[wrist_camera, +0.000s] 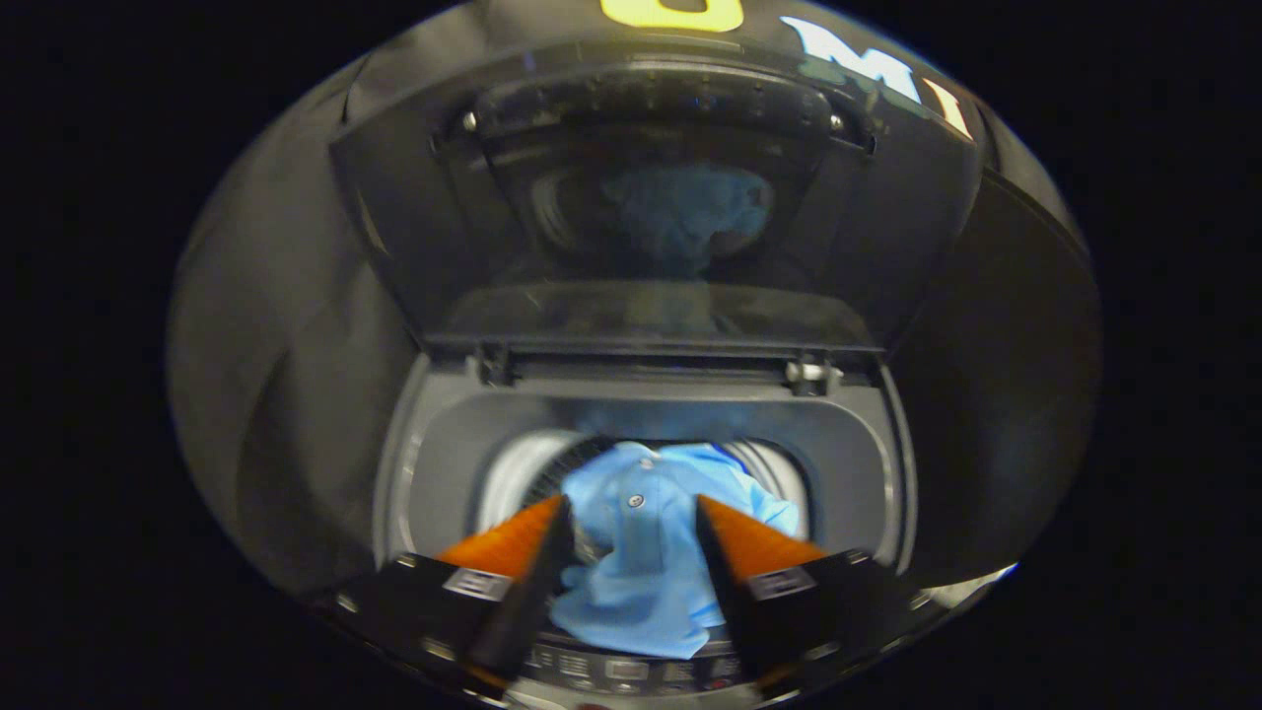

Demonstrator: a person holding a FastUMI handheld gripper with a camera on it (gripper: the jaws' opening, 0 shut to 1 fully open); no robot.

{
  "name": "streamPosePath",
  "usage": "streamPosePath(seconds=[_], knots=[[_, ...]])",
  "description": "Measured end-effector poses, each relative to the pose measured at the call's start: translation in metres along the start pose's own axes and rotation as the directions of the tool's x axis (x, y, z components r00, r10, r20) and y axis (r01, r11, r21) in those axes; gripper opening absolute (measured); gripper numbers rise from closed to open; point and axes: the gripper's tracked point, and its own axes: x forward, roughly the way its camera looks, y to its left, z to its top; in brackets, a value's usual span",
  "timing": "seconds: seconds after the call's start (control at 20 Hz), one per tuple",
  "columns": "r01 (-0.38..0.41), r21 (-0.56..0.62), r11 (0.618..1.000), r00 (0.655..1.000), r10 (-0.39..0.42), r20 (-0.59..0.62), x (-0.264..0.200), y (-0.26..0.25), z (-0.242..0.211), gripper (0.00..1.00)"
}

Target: Put the clothes into the washing machine and then close the washing machine lid.

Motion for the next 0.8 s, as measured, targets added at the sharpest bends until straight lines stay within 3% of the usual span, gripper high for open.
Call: streamPosePath(seconds=[0.1, 0.45, 0.55, 0.8], knots=[[0.054, 0.007, 0.999, 0.998, -0.054, -0.026, -0.009, -0.01, -0.004, 0.98], [0.091, -0.014, 0.996, 0.995, -0.09, 0.032, -0.028, -0.016, 0.015, 0.96], [0.141, -0.035, 0.989, 0.987, -0.138, 0.076, -0.044, -0.023, 0.034, 0.97], [0.161, -0.005, 0.987, 0.962, -0.155, 0.226, -0.09, -0.014, 0.103, 0.97]])
